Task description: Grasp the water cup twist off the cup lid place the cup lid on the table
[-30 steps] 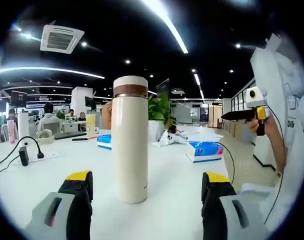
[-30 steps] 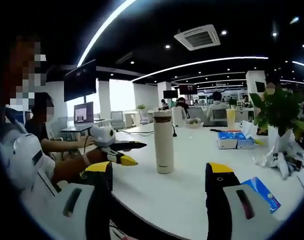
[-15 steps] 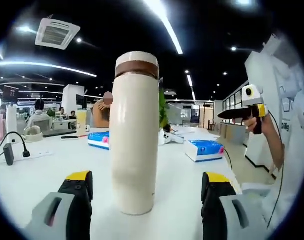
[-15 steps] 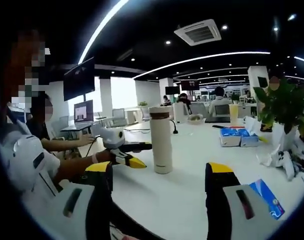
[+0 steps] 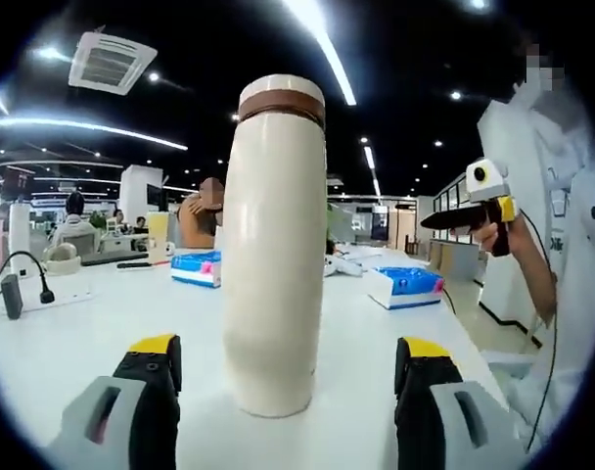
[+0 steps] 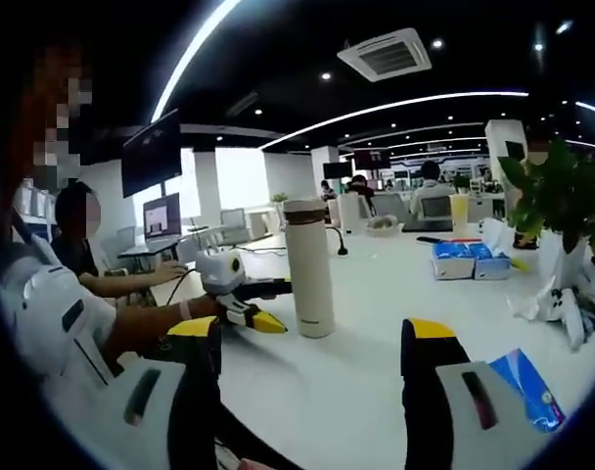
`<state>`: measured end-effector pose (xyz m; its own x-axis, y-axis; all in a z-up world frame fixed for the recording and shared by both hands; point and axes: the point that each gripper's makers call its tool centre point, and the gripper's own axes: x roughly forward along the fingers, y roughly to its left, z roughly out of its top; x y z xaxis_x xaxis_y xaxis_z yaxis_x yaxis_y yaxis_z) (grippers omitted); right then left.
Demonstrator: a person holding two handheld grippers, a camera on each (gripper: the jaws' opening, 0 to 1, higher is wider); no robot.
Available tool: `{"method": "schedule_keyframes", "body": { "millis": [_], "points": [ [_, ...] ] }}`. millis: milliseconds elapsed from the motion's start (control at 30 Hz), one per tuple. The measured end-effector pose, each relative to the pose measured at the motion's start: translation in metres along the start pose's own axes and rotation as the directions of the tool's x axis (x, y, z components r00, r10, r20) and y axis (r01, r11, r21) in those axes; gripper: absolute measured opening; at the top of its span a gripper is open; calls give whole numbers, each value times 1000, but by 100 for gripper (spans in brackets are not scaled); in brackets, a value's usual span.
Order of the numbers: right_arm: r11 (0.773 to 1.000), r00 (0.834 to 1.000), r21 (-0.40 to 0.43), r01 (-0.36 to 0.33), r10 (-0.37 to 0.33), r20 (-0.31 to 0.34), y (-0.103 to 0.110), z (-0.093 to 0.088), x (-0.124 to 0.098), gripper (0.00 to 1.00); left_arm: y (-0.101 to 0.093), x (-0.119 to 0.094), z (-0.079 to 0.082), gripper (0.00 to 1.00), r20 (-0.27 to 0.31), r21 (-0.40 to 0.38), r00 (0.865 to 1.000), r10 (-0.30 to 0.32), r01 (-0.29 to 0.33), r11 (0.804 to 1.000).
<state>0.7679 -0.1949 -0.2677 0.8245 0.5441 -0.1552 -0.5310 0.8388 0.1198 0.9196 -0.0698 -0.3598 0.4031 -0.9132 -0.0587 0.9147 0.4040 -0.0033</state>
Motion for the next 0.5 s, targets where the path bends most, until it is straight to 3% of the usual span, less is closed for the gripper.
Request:
{"method": "schedule_keyframes", "body": {
  "millis": [200, 500],
  "points": [
    [1000, 1000, -11, 6, -6, 4, -5, 11, 0, 76, 4, 14, 1, 89, 6, 11, 1000, -31, 31, 999],
    [1000, 1000, 6, -22, 22, -19, -21, 5, 20, 76, 0, 17, 2, 89, 30, -9, 998, -52, 53, 999]
  ]
}}
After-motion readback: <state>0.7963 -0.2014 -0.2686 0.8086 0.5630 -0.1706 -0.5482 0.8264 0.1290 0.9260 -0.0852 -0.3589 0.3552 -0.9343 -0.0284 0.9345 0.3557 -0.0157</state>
